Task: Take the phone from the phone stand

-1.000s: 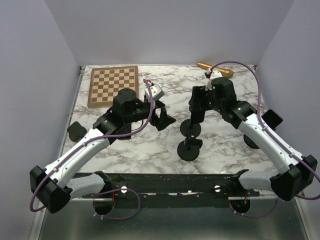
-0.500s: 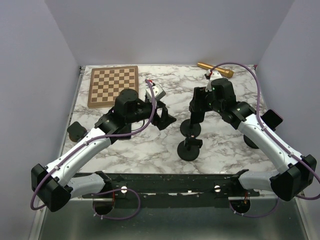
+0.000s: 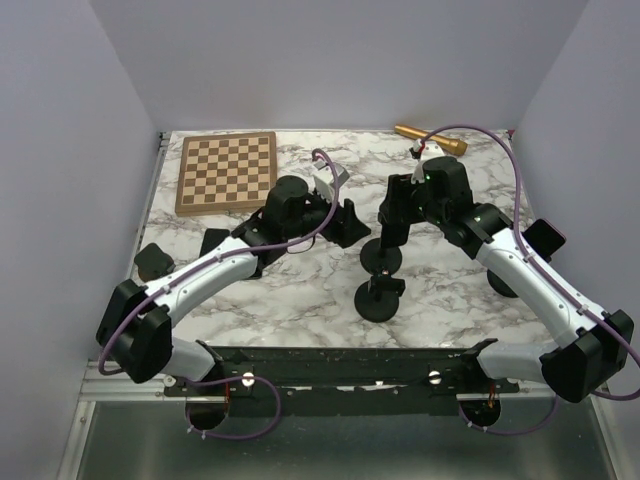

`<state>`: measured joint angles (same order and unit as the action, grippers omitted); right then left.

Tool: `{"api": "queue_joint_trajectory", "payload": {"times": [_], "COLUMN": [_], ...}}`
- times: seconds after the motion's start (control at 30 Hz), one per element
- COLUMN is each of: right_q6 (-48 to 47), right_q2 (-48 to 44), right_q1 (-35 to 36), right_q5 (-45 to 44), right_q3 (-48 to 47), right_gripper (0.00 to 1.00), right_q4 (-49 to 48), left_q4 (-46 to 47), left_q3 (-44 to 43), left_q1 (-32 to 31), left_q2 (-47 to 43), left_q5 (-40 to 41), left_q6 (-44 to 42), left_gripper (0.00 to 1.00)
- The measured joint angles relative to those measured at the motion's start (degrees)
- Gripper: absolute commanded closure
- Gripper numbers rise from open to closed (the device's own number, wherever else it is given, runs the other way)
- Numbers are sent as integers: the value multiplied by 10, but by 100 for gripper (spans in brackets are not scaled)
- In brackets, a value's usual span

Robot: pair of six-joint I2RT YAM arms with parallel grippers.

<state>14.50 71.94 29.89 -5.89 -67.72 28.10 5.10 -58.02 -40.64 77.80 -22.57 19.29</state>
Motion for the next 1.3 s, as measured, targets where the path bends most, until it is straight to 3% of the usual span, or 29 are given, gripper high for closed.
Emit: {"api": "queue_joint_trajectory", "payload": {"times": [0.1, 0.27, 0.57, 0.87, 1.13, 1.3], "right_q6": [0, 0, 5, 5, 5, 5], "right_q2": [-1, -3, -3, -3, -3, -3], "right_q1": [0, 0, -4, -4, -4, -5], "right_q5": [4, 13, 23, 27, 26, 26], "right_q3": [0, 0, 0, 0, 0, 0], "right_gripper": [99, 100, 99, 99, 100, 99], "right_q4": [2, 5, 5, 6, 6, 6], "left_q4": [18, 42, 47, 51, 51, 52], "left_q3": [-14, -47, -78, -78, -85, -87], "left_q1": [0, -1, -13, -26, -26, -29], "left_q2": [33, 74, 119, 127, 141, 142], "left_q5": [-2, -2, -2, 0, -1, -1], "left_q6": [28, 54, 60, 61, 72, 80], "left_gripper": [39, 41, 54, 55, 62, 74]}}
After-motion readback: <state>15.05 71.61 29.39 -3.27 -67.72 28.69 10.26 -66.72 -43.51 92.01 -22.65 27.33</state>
